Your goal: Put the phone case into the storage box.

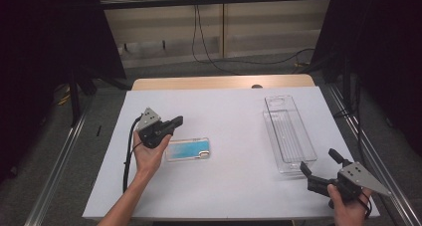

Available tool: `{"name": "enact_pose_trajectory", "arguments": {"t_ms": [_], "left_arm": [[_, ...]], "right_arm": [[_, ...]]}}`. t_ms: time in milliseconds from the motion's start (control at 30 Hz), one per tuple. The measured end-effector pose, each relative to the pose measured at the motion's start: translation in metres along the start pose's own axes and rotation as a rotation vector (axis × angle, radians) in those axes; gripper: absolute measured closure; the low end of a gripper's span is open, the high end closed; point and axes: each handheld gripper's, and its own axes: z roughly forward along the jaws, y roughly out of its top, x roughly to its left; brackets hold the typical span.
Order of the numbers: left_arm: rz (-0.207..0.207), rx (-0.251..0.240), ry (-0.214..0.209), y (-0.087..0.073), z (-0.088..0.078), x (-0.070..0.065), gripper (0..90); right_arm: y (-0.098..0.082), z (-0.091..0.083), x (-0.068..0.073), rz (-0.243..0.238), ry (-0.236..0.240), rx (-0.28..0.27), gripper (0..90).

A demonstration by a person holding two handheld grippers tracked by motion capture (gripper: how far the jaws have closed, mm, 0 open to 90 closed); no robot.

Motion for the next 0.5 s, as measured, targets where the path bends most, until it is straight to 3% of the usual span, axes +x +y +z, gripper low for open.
{"name": "enact_pose_trajectory", "arguments": {"t_ms": [133,333,500], "left_arm": [[-0.006,0.029,0.005,0.003,0.002,0.003,90.0],[-0.038,0.117,0.023,-0.001,0.005,0.012,90.0],[-0.056,0.150,0.020,-0.003,0.006,0.016,90.0]], "right_arm": [[0.000,0.000,0.000,0.000,-0.001,0.000,0.8],[0.000,0.001,0.001,-0.002,0.004,0.001,0.8],[0.000,0.000,0.000,-0.003,0.004,0.002,0.8]]}}
